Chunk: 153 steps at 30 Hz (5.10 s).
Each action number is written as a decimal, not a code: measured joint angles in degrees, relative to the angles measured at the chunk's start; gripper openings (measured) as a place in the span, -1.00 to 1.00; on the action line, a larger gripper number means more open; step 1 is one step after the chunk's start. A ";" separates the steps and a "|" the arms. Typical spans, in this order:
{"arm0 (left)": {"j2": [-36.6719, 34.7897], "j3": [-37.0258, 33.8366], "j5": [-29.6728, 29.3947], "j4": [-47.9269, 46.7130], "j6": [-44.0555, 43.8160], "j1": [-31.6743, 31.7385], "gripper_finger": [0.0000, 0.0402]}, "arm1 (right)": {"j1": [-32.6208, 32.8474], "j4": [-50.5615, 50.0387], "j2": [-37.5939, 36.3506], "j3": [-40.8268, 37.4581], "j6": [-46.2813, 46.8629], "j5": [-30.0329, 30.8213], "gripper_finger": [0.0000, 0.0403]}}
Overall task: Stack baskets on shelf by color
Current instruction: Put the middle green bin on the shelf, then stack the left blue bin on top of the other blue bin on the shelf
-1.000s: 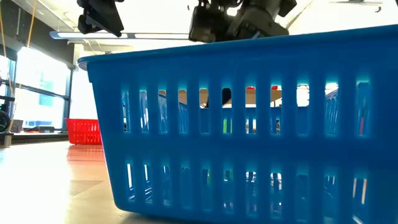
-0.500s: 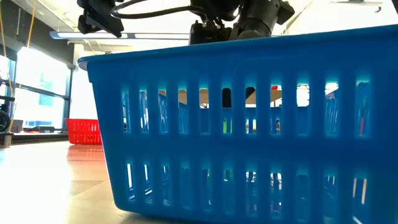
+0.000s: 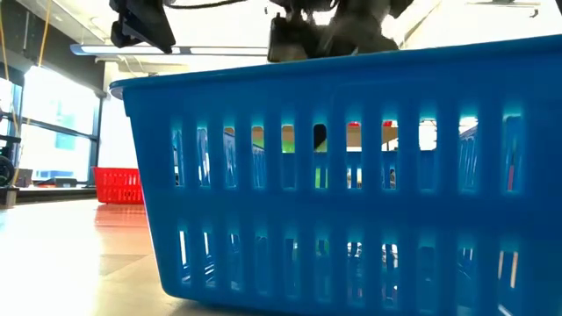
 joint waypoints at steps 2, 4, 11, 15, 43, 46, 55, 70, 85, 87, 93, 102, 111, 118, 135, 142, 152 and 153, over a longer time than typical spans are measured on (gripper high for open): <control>0.00 0.00 -0.01 0.00 0.00 0.00 -0.59 | 0.19 -0.94 -0.98 1.04 -0.27 0.07 -0.99; 0.00 0.00 -0.02 0.00 0.00 0.00 -0.59 | 0.35 -1.96 -2.23 2.16 -0.04 -0.06 -0.99; 0.02 0.00 0.00 0.00 0.00 0.00 -0.59 | 1.30 -4.11 -6.69 5.29 0.97 0.81 -1.00; 0.02 0.00 0.00 0.00 0.00 0.00 -0.59 | 2.20 -7.47 -8.95 8.10 1.06 4.30 -1.00; 0.02 0.00 0.02 0.00 0.73 0.00 -0.59 | -3.48 -27.93 -10.45 20.67 -1.00 17.91 -1.00; 0.02 0.00 0.02 0.00 2.26 0.00 -0.59 | -5.07 -27.02 -10.46 20.67 -2.04 16.50 -1.00; 0.02 0.00 0.02 0.01 2.60 0.04 -0.59 | -9.30 -27.08 -10.26 20.67 -3.52 12.10 -1.00; 0.02 0.00 0.02 0.00 3.93 0.05 -0.59 | -17.95 -26.57 -10.24 20.67 -13.20 8.66 -1.00; 0.02 0.00 0.01 0.04 4.61 0.06 -0.59 | -25.89 -22.00 -8.20 20.60 -22.23 6.49 -1.00; 0.00 0.00 0.02 0.07 4.96 0.07 -0.59 | -25.95 -21.83 -7.83 20.60 -23.41 7.38 -1.00; 0.02 0.00 -0.04 0.12 4.98 0.09 -0.59 | -26.77 -22.01 -7.01 20.60 -24.14 7.37 -1.00; 0.00 0.00 -0.44 0.15 4.98 0.11 -0.59 | -27.30 -22.28 -6.61 20.60 -25.05 7.05 -0.98; 0.00 0.00 -0.91 0.17 4.98 0.11 -0.59 | -27.30 -22.28 -6.63 20.60 -23.99 7.70 -0.78; 0.00 0.00 -0.90 0.20 4.98 0.11 -0.59 | -27.30 -22.24 -6.63 20.60 -23.05 7.74 -0.72; 0.00 0.00 -0.90 0.22 4.98 0.11 -0.59 | -27.26 -22.24 -6.63 20.60 -18.49 7.72 -0.71; 0.00 0.00 -0.88 0.22 4.98 0.11 -0.59 | -27.26 -23.26 -6.65 20.60 -16.03 7.70 -0.58; 0.00 0.00 -1.36 0.20 4.98 0.11 -0.59 | -26.87 -23.94 -6.72 23.05 -15.00 9.29 -0.29; 0.00 0.00 -1.36 0.20 4.98 0.11 -0.59 | -26.87 -24.58 -6.71 23.88 -14.55 9.98 -0.28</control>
